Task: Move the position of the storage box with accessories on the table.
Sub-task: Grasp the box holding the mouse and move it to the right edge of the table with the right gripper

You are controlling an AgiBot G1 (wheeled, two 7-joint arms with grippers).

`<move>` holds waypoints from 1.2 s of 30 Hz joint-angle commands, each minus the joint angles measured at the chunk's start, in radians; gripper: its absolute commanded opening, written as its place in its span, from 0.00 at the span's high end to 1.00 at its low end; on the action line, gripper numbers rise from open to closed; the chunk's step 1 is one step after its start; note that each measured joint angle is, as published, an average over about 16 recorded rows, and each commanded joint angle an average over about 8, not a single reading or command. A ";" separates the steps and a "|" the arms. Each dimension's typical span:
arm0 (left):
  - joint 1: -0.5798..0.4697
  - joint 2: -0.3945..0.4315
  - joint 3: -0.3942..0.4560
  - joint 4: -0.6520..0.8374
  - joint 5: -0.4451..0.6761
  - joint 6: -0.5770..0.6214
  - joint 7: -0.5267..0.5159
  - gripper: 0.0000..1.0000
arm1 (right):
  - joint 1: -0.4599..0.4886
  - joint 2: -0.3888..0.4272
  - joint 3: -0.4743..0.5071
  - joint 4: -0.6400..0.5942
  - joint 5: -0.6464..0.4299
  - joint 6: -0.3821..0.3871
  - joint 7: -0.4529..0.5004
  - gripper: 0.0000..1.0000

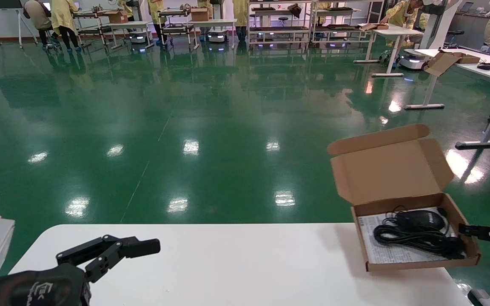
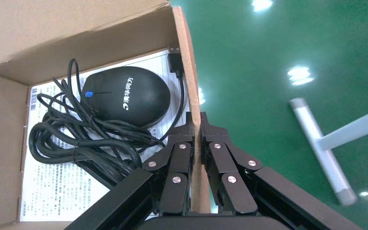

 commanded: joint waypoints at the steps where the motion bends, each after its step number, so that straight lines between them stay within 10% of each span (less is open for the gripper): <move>1: 0.000 0.000 0.000 0.000 0.000 0.000 0.000 0.00 | -0.025 -0.001 0.005 0.000 0.007 0.052 -0.010 1.00; 36: 0.000 0.000 0.000 0.000 0.000 0.000 0.000 0.00 | -0.185 -0.022 0.049 0.045 0.069 0.120 -0.209 1.00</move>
